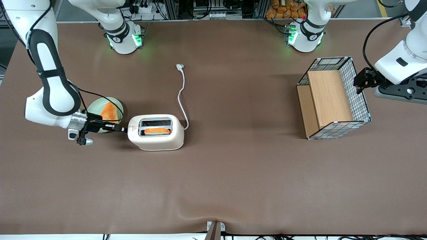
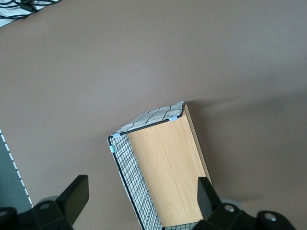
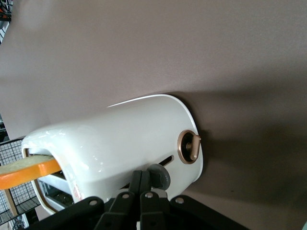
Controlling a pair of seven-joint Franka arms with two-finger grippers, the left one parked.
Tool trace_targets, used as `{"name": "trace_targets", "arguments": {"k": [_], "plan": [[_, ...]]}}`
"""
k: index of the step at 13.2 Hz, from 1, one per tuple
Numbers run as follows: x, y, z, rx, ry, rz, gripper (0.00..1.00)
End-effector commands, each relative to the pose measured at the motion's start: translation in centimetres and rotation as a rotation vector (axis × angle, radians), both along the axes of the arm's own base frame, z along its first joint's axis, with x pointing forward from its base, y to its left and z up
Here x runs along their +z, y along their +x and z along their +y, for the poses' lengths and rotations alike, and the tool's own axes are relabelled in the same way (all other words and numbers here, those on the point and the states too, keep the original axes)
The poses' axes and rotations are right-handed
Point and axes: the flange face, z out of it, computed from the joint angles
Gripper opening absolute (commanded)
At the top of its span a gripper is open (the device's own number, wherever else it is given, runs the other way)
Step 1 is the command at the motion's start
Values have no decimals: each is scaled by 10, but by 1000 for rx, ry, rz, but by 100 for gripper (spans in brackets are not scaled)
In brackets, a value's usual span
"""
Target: Press toaster button with right arm
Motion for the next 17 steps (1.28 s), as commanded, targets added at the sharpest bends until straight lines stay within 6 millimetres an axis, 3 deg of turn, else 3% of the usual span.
{"name": "trace_targets", "arguments": {"k": [1,6,12,14,16,17], "plan": [[-33,-2,5,13,47,-23,0],[-52,-5,3,33,49,-29,0],[-61,-4,2,12,18,-29,0],[-47,6,0,-54,27,2,0],[-14,9,1,-59,57,24,0],[3,8,-10,-41,45,10,0]]}}
